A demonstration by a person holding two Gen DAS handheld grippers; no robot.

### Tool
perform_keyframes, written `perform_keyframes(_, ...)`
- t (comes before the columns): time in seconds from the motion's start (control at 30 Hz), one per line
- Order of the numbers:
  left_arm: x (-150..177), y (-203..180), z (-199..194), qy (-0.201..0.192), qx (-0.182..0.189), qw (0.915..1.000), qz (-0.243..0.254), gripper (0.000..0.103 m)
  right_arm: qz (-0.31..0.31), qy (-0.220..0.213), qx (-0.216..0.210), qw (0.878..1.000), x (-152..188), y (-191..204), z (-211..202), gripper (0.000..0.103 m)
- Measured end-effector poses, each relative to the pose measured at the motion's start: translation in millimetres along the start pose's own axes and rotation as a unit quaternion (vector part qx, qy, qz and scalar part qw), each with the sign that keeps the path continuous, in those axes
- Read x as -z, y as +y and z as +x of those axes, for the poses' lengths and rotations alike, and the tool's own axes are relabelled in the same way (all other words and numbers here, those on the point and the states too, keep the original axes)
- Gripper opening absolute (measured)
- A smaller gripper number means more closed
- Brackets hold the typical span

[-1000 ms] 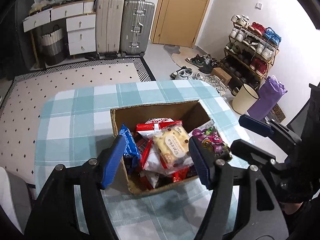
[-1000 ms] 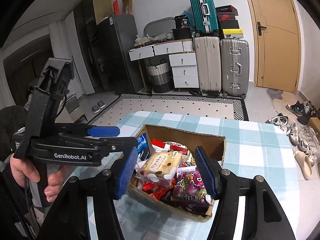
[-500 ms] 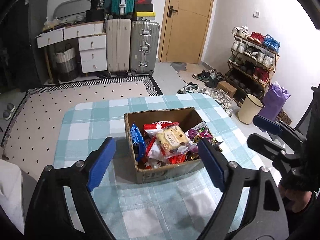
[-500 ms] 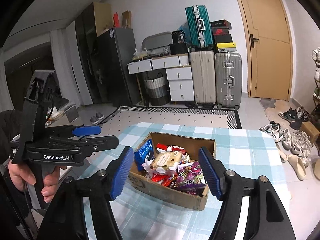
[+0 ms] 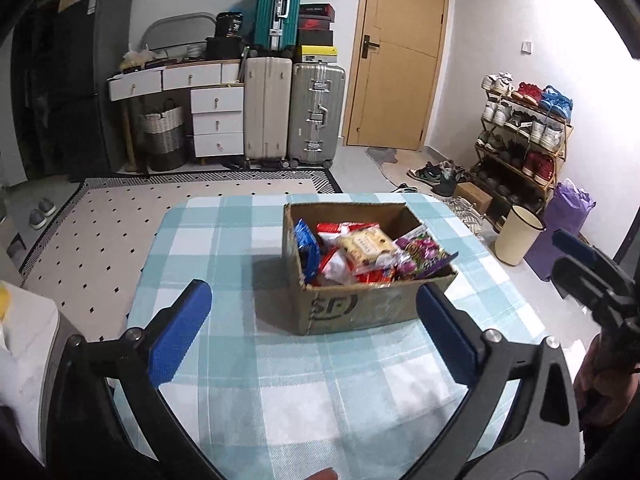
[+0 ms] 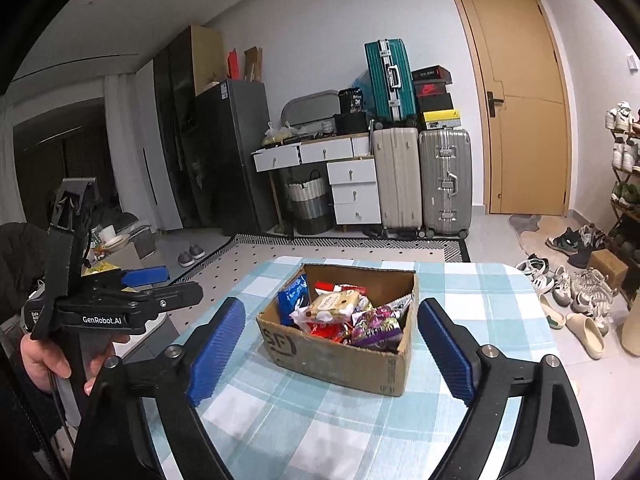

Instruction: Organize snacks

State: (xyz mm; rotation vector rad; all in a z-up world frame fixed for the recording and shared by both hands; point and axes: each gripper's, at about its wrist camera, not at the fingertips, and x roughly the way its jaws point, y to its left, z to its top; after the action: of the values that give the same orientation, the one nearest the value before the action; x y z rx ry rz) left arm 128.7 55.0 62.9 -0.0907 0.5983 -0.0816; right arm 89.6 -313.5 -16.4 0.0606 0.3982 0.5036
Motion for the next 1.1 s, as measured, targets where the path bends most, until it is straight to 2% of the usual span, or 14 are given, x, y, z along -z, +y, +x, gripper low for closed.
perform_keyframes(0.23,33.2,11.7,-8.1,-0.027,-0.027,0.9992,-0.012,0.102,0.008,-0.017,0.010,1.000,27.7,-4.4,-20.4,0.096)
perform_keyframes(0.5,74.3,22.3,5.6,-0.047,-0.057,0.9972,-0.013,0.102,0.002,-0.042,0.023,0.999,61.1,-8.1,-28.4,0.097)
perform_keyframes(0.77,115.4,35.7,24.6,-0.071,-0.078,0.9944,-0.012,0.102,-0.048,-0.050,0.061,0.996,110.0,-11.4,-16.7,0.097)
perform_keyframes(0.97,134.6,40.8,45.0,-0.085,-0.088,0.9925,0.000,0.102,-0.027,-0.049,0.082,0.995,130.6,-26.4,-7.1,0.097)
perform_keyframes(1.1,135.4,41.8,47.1,-0.093,-0.086,0.9919,0.001,0.102,-0.024,-0.045,0.093,0.994,132.0,-29.4,0.5,0.097)
